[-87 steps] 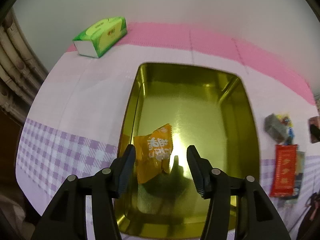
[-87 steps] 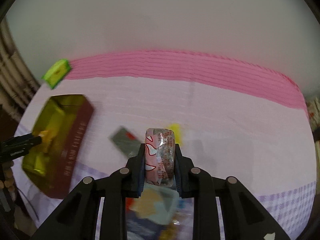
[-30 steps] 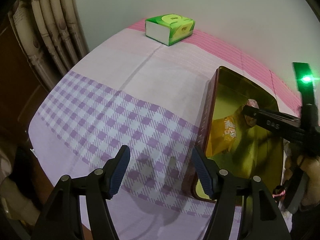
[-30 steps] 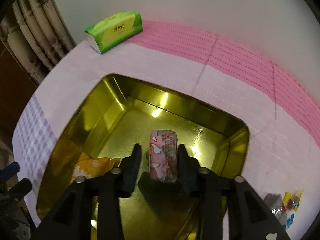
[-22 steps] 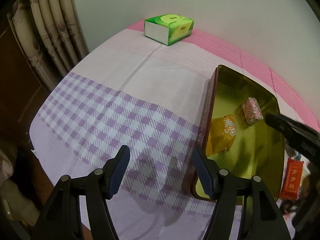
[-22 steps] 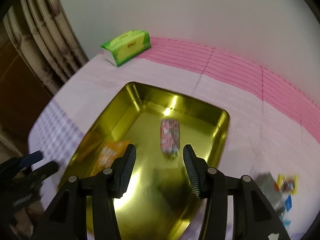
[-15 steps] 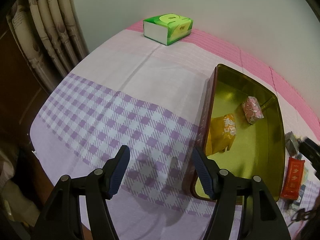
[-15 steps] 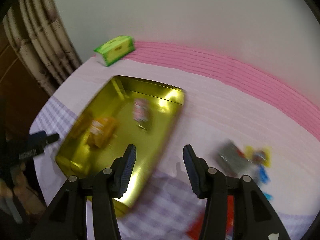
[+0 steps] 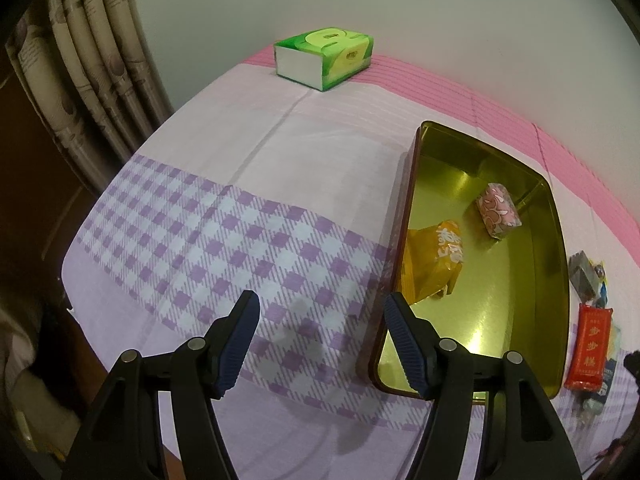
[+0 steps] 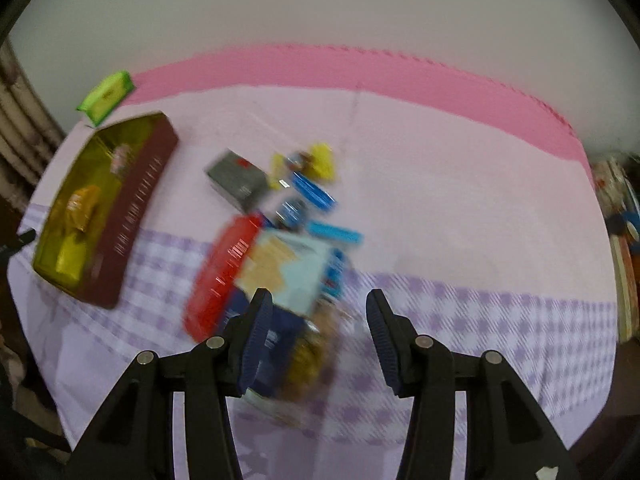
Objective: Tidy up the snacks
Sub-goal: 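Release the pink cake in the tray and move the right tool to the crisps bag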
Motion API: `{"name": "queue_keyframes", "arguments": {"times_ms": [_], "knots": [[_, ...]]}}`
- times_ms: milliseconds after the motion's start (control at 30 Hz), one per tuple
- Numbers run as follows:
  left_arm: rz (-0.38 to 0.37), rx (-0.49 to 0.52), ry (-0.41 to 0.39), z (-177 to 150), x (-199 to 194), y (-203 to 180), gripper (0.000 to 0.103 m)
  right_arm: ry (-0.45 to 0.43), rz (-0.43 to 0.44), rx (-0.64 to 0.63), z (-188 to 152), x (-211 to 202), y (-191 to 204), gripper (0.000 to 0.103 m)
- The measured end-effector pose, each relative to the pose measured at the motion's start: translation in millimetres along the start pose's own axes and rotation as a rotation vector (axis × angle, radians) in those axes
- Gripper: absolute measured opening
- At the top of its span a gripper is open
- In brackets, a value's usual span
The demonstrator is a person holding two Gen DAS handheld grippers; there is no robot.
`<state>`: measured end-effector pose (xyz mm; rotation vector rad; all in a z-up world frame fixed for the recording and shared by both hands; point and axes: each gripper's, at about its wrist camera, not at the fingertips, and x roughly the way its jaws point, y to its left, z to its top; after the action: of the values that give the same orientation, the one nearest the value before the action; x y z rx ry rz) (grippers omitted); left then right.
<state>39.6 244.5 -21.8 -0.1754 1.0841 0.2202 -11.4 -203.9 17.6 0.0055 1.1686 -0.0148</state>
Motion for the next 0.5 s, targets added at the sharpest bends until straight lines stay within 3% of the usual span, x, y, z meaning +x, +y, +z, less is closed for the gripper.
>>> {"name": "queue_keyframes", "arguments": {"times_ms": [200,500], "knots": [[0.003,0.004,-0.001,-1,0,-1,0.066,0.038,-0.025,0.032,-18,13,-17,0.047],[0.01,0.029,-0.003,-3,-1,-6,0.067,0.077,0.038,0.045,-31,26,0,0.047]]}}
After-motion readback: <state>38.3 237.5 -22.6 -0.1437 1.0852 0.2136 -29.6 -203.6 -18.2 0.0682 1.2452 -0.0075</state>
